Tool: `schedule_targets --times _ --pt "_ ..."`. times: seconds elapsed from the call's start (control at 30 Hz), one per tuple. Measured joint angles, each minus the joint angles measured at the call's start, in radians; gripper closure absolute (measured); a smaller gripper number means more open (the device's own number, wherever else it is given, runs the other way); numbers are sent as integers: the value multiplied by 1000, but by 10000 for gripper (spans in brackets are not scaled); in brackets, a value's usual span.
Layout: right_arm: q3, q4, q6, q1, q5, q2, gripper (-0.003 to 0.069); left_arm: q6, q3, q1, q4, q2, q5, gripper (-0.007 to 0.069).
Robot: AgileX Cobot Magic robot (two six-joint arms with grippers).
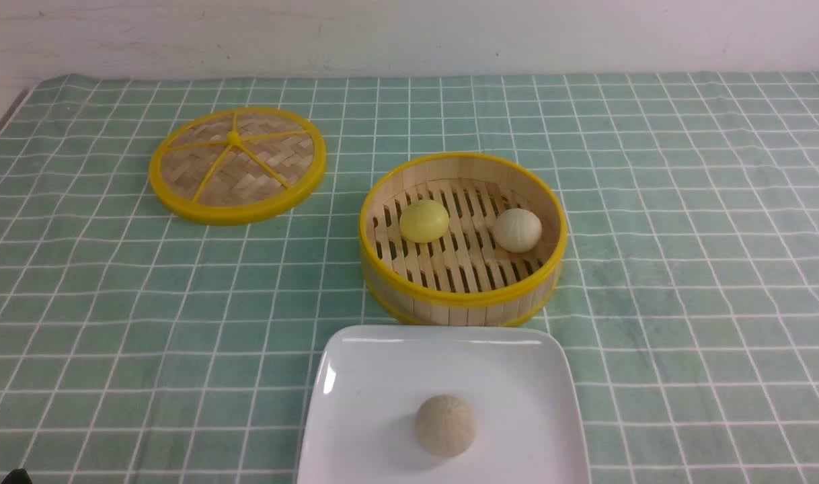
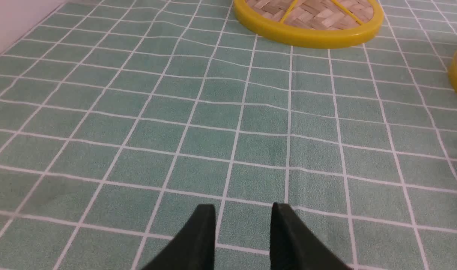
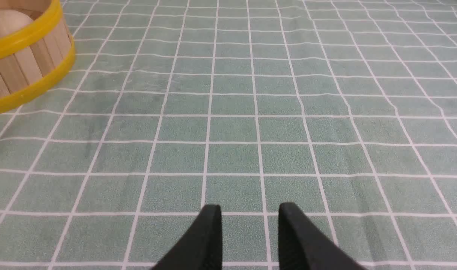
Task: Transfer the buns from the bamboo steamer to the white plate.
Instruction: 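Reach toward a bun in the bamboo steamer with the right gripper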
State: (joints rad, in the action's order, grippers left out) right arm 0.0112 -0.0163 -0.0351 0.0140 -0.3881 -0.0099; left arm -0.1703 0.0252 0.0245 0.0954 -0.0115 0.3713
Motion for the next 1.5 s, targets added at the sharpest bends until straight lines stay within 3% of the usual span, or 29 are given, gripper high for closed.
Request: schedule_targets --times 1.5 --pt "1 -37 1 0 2 0 419 -1 0 0 1 0 0 385"
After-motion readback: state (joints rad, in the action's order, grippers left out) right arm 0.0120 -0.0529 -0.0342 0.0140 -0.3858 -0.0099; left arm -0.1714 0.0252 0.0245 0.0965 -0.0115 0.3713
